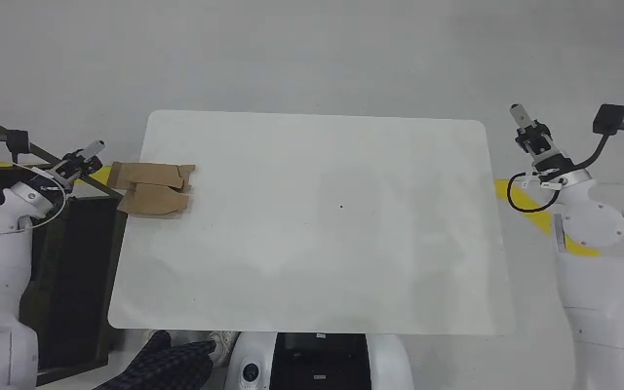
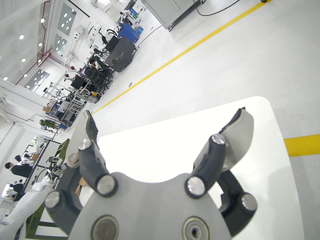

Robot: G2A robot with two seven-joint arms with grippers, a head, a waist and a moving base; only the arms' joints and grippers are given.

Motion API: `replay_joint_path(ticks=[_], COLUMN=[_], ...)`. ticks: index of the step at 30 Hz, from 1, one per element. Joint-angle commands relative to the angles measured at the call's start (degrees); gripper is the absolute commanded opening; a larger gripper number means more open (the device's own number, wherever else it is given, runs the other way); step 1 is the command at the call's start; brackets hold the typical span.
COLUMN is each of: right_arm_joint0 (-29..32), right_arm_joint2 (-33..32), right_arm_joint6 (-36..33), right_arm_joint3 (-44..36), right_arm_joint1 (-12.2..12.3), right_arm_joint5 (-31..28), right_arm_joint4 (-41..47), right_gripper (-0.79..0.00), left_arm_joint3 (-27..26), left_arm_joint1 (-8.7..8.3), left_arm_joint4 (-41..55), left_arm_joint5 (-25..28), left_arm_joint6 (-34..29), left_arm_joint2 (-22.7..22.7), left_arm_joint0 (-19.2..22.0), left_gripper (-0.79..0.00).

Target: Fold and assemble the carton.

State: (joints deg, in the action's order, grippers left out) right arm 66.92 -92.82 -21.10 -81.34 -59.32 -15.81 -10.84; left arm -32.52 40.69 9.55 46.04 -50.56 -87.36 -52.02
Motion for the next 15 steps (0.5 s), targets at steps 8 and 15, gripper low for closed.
replay_joint_path(ticks=[8,15], right_arm_joint0=[0.0,0.0], right_arm_joint2=[0.0,0.0], right_arm_joint6=[0.0,0.0], right_arm_joint3=[0.0,0.0], right_arm_joint1=[0.0,0.0], right_arm_joint5=[0.0,0.0], right_arm_joint4=[0.0,0.0], right_gripper=[0.000,0.000], left_arm_joint3=[0.3,0.6], left_arm_joint1=[-2.59,-1.97], left_arm_joint4=[-3.9,-6.9], left_arm_joint5=[-10.1,-13.2], left_arm_joint6=[-9.4,-13.1], left_arm_joint2=[-2.1,1.4], left_arm_joint0=[3.3,4.6], left_gripper=[0.000,0.000])
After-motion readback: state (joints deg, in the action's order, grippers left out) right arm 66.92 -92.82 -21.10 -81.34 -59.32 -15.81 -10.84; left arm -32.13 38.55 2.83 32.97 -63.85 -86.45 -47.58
